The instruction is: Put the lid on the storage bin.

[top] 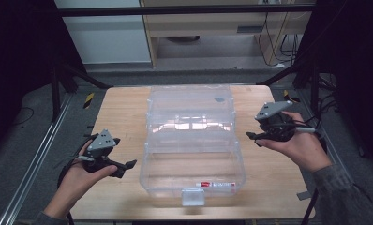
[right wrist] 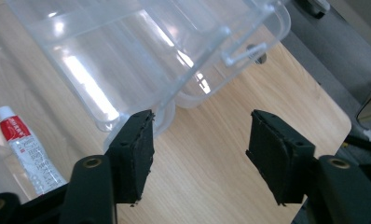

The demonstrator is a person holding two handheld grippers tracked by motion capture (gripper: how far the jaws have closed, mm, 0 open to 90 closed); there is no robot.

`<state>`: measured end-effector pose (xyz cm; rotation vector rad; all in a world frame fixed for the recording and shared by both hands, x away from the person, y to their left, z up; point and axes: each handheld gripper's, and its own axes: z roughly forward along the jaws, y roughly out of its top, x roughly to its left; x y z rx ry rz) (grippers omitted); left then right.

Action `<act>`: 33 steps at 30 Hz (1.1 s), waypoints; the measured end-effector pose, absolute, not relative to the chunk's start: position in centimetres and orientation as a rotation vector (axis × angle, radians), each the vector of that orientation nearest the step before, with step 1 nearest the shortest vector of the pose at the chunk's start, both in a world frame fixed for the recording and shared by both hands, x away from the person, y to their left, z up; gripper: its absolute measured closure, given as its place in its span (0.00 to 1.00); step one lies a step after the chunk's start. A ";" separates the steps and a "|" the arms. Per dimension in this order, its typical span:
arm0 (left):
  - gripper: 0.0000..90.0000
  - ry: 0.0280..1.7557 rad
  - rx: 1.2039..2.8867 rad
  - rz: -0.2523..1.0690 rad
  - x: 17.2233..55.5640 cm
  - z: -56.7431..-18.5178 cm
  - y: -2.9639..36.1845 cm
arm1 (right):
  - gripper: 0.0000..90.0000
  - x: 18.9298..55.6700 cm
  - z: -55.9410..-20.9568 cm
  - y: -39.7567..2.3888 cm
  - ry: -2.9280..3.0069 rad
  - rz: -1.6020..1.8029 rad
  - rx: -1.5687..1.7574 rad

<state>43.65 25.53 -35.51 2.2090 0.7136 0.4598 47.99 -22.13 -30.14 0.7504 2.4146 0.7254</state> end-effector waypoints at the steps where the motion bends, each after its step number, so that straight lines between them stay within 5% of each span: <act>1: 0.05 0.705 2.213 0.456 43.5 -35.4 25.3 | 0.50 48.2 -29.7 -21.8 2.426 0.717 0.721; 9: 0.06 0.614 2.255 0.418 42.9 -34.6 23.5 | 0.64 49.8 -27.6 -18.7 2.520 0.707 0.555; 25: 0.05 0.483 2.304 0.382 42.5 -34.6 20.3 | 0.63 54.3 -29.0 -13.4 2.661 0.592 0.337; 33: 0.05 0.432 2.337 0.366 42.0 -34.9 19.1 | 0.73 55.0 -29.8 -12.7 2.724 0.512 0.259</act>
